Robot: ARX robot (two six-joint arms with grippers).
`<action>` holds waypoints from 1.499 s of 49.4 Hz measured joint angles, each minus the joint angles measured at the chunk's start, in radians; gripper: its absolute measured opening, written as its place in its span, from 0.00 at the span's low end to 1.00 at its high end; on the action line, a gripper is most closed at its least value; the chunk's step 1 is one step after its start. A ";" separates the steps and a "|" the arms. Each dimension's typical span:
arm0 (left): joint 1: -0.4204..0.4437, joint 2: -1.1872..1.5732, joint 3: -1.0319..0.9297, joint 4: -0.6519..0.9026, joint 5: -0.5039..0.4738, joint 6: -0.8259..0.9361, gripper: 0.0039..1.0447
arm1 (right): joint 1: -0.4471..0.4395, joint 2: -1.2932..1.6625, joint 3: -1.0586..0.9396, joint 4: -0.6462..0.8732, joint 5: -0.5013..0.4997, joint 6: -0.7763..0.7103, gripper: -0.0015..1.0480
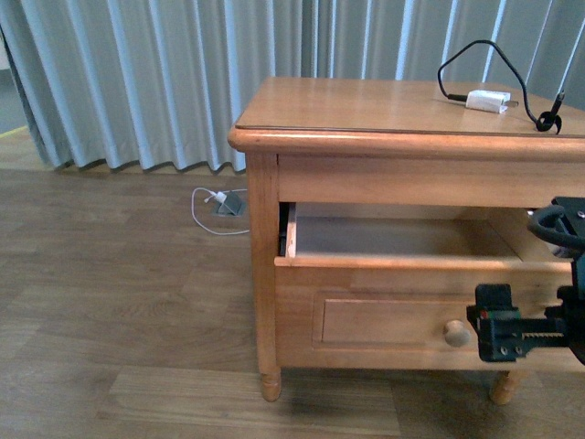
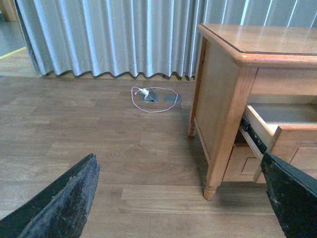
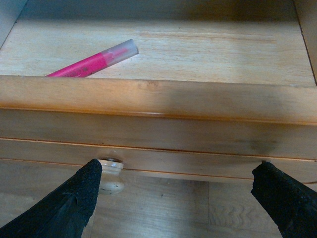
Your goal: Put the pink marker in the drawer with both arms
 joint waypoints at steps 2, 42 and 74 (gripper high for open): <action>0.000 0.000 0.000 0.000 0.000 0.000 0.95 | 0.002 0.019 0.021 0.008 0.008 0.003 0.92; 0.000 0.000 0.000 0.000 0.000 0.000 0.95 | 0.029 0.336 0.436 0.060 0.168 0.026 0.92; 0.000 0.000 0.000 0.000 0.000 0.000 0.95 | 0.001 0.244 0.321 0.123 0.163 0.051 0.92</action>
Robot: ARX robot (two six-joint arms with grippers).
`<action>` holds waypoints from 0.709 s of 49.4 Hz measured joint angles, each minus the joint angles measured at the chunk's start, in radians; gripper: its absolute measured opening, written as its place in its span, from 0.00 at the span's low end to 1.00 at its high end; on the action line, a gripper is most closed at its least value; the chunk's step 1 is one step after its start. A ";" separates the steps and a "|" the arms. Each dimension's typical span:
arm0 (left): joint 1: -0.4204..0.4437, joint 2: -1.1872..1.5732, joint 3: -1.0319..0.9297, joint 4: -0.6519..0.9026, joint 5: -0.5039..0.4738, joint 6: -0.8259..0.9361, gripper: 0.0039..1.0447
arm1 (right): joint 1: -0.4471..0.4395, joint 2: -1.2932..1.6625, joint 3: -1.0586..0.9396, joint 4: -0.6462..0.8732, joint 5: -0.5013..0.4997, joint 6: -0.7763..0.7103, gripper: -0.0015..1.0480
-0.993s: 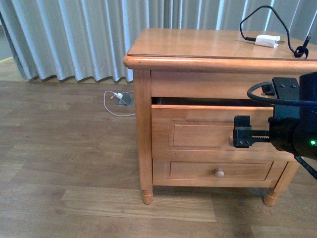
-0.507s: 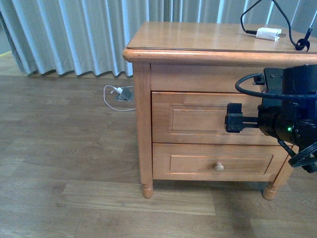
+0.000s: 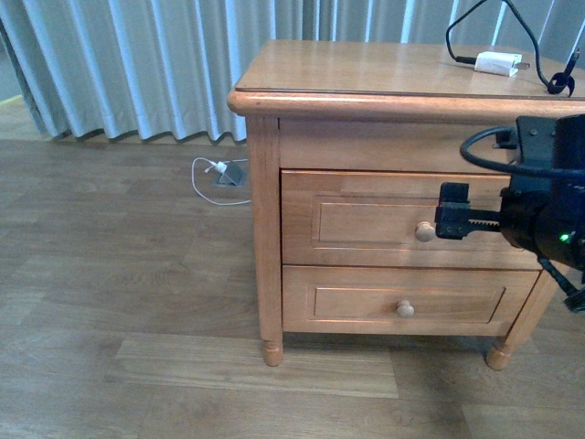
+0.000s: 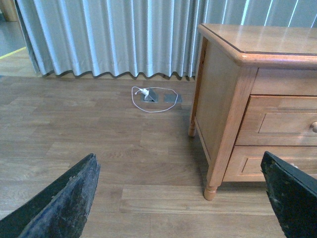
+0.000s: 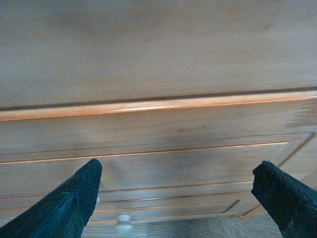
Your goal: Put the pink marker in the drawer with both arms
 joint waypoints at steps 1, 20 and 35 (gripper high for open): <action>0.000 0.000 0.000 0.000 0.000 0.000 0.95 | -0.002 -0.019 -0.015 -0.002 -0.005 0.002 0.92; 0.000 0.000 0.000 0.000 0.000 0.000 0.95 | -0.033 -0.499 -0.367 -0.158 -0.193 0.060 0.92; 0.000 0.000 0.000 0.000 0.000 0.000 0.95 | -0.045 -1.001 -0.613 -0.417 -0.305 0.074 0.92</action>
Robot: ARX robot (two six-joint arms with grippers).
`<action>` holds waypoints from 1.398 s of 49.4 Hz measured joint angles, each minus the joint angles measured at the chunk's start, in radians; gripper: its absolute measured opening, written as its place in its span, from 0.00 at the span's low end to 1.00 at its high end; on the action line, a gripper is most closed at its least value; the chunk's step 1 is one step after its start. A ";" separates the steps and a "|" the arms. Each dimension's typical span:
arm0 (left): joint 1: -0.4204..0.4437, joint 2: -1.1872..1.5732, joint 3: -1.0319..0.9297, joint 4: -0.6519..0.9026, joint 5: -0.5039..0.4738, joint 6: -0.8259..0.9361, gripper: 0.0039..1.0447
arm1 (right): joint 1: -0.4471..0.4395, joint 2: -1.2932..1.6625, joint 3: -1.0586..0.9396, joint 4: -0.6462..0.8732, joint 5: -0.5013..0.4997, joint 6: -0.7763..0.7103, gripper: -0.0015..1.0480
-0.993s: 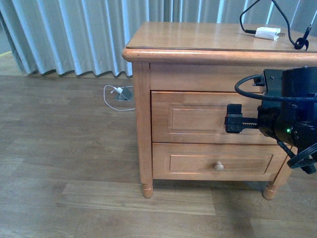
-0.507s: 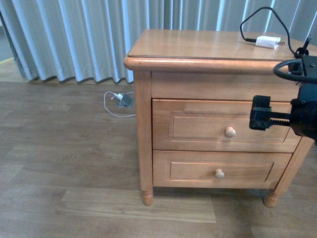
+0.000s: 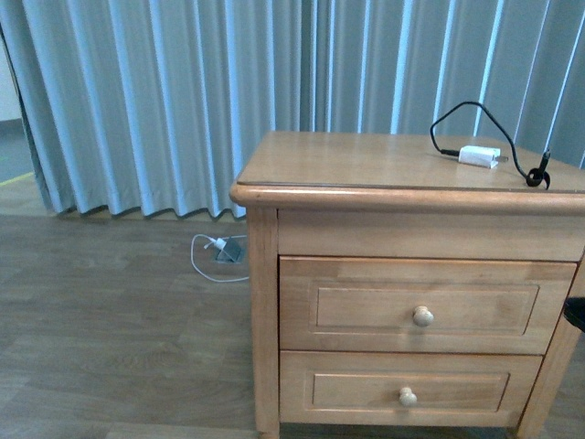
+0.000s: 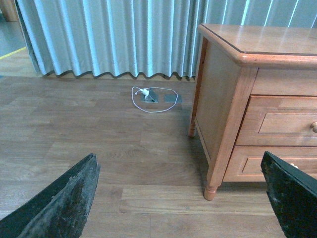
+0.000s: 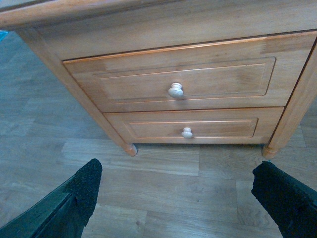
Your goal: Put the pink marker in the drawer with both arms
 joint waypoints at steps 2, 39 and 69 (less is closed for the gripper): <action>0.000 0.000 0.000 0.000 0.000 0.000 0.95 | -0.003 -0.073 -0.023 -0.045 -0.010 0.006 0.92; 0.000 0.000 0.000 -0.001 0.000 0.000 0.95 | -0.042 -0.500 -0.338 0.215 0.198 -0.163 0.12; 0.000 0.000 0.000 -0.001 0.000 0.000 0.95 | -0.042 -0.798 -0.416 0.014 0.197 -0.169 0.02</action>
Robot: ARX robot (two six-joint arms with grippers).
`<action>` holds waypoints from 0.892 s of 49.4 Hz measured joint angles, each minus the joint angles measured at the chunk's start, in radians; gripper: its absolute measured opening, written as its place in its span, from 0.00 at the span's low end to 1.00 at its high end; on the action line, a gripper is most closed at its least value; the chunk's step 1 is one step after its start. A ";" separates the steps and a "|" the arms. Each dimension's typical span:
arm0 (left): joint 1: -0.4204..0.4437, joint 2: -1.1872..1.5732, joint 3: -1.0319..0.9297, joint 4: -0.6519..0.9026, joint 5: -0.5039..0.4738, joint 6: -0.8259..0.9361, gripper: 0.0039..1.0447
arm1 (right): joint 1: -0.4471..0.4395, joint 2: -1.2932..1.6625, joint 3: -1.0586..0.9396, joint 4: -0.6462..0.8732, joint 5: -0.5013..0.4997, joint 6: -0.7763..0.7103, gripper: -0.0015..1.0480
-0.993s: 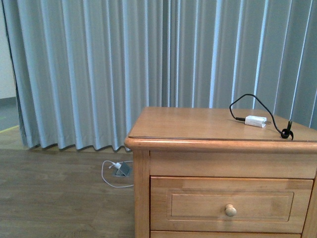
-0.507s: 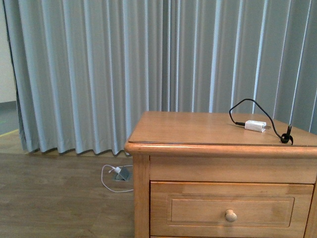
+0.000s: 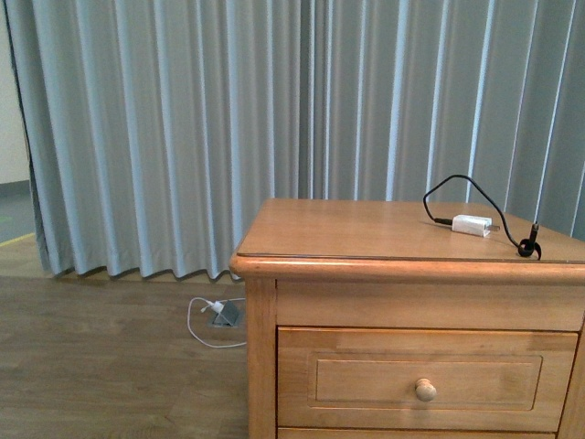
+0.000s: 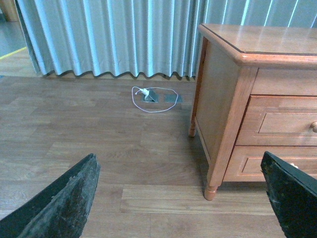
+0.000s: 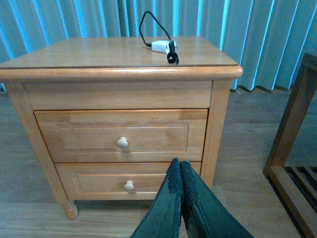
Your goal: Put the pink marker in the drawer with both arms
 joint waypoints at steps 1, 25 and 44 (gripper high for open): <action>0.000 0.000 0.000 0.000 0.000 0.000 0.95 | 0.000 -0.007 0.000 -0.008 0.000 0.000 0.02; 0.000 0.000 0.000 0.000 0.000 0.000 0.95 | 0.000 -0.157 0.000 -0.158 0.000 0.000 0.02; 0.000 0.000 0.000 0.000 0.000 0.000 0.95 | 0.000 -0.343 0.001 -0.350 -0.002 0.000 0.02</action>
